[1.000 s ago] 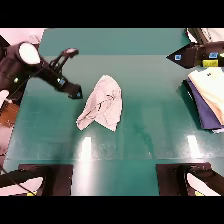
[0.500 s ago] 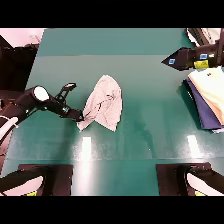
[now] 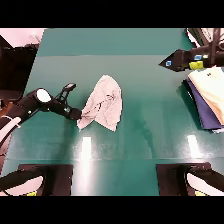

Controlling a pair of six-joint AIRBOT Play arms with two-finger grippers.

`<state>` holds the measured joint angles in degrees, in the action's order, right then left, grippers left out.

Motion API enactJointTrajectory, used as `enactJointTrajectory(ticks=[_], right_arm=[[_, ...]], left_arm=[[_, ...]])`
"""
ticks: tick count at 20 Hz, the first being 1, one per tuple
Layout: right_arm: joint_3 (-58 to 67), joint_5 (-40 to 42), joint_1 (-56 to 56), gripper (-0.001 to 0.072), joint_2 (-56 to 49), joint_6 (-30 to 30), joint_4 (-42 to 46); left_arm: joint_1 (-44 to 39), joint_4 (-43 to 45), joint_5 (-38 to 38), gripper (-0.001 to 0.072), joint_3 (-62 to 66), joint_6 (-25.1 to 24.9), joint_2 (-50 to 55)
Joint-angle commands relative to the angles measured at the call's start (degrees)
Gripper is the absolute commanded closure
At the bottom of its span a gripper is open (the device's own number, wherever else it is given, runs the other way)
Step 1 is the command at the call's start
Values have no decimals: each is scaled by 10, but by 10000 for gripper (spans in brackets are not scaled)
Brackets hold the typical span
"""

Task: Fold the shirts.

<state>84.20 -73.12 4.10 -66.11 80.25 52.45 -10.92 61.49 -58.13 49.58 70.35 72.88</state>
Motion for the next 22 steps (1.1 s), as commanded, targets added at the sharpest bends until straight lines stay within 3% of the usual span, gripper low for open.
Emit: enactJointTrajectory(ticks=[1,2,3,8,11,15,16,18,19,22], right_arm=[[0,-26,16,480,-52,-1,0],[-10,-24,28,250,-78,-1,-4],[-28,-11,42,220,-103,-1,-9],[-133,128,112,222,-222,-24,-101],[-129,153,144,231,-291,-47,-137],[-87,158,154,289,-341,-47,-133],[-80,158,154,367,-343,-47,-131],[-67,158,151,621,-342,-47,-102],[-57,151,151,699,-342,-47,-81],[-25,88,143,701,-318,-46,5]], left_arm=[[1,69,-57,685,68,8,-34],[2,79,-68,685,92,8,-49],[1,90,-73,685,115,8,-62],[1,89,-88,685,152,8,-84],[1,88,-93,684,152,8,-84],[1,88,-108,684,152,8,-84],[1,89,-112,684,152,8,-84],[1,89,-115,684,152,8,-84],[1,89,-116,684,152,8,-84],[1,125,-132,685,163,23,-90]])
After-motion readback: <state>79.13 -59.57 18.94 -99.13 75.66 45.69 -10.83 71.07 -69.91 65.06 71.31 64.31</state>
